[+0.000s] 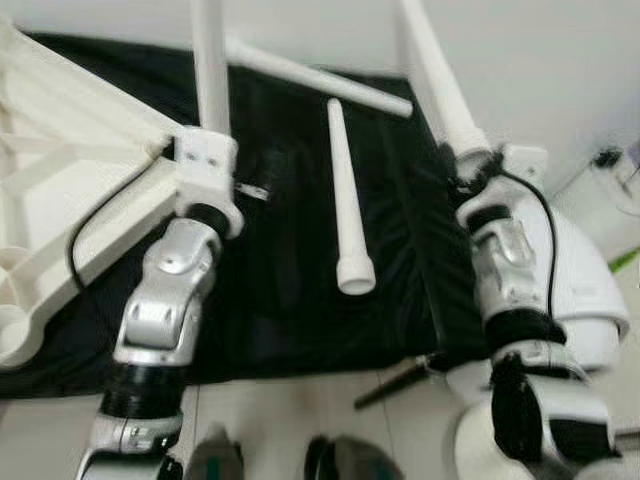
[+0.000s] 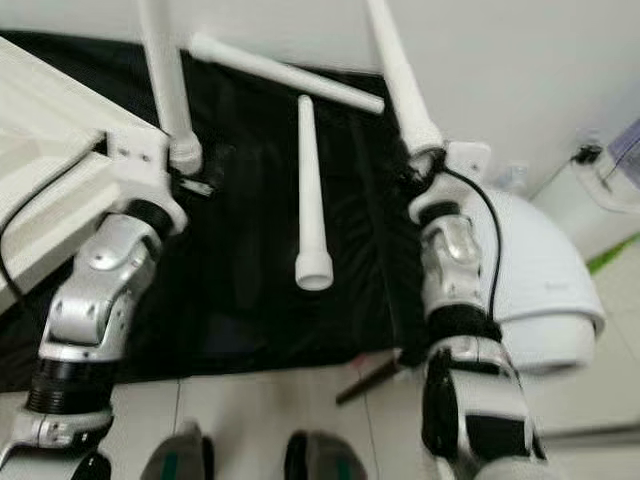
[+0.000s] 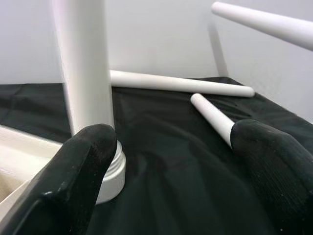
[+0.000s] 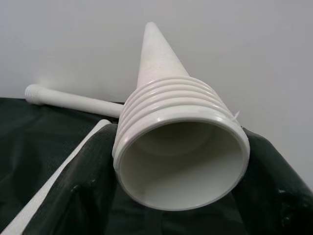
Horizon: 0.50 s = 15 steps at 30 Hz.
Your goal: Building children table
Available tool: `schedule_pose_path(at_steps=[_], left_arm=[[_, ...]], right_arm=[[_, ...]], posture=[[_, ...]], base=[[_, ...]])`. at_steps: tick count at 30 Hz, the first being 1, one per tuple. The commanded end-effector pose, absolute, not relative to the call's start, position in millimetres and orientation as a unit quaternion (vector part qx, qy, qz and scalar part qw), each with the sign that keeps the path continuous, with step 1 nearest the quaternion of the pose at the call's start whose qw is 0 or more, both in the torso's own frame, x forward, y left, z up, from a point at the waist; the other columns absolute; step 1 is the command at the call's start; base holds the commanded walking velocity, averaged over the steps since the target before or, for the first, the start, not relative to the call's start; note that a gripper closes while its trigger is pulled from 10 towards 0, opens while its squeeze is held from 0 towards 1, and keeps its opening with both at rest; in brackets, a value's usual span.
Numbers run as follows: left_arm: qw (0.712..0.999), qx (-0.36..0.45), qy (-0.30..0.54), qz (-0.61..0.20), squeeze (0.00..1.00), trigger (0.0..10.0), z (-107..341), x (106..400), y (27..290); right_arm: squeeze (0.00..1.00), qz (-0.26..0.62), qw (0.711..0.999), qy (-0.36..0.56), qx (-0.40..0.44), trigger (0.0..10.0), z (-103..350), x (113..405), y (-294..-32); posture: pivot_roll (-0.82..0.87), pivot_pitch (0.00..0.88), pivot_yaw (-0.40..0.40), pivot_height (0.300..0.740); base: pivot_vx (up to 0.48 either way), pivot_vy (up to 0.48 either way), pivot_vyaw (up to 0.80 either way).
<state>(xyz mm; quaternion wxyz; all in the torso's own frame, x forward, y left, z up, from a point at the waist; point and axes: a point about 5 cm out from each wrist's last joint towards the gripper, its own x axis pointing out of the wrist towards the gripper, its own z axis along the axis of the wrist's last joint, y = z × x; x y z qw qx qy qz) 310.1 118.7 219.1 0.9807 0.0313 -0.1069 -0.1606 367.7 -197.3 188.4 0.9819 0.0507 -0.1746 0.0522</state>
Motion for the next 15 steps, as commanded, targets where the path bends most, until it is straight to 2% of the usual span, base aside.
schedule_pose_path(at_steps=[1,3,15], left_arm=[[0.978,0.027,-0.102,-0.178,0.0,10.0,217.6,309.6,110.4],[0.978,0.027,-0.102,-0.178,0.0,10.0,217.7,309.8,110.2],[0.974,0.046,-0.093,-0.201,0.0,10.0,216.2,307.4,101.6]], right_arm=[[0.0,0.036,0.982,-0.181,0.048,10.0,190.7,365.6,-208.2],[0.0,0.036,0.982,-0.181,0.048,10.0,190.9,365.6,-208.4],[0.0,0.035,0.982,-0.179,0.05,10.0,191.6,365.5,-207.8]], posture=[[0.05,0.12,-0.118,0.74],[0.05,0.12,-0.117,0.74],[0.05,0.124,-0.115,0.74]], base=[[0.251,0.0,0.0],[0.251,0.0,0.0],[0.0,0.0,0.0]])
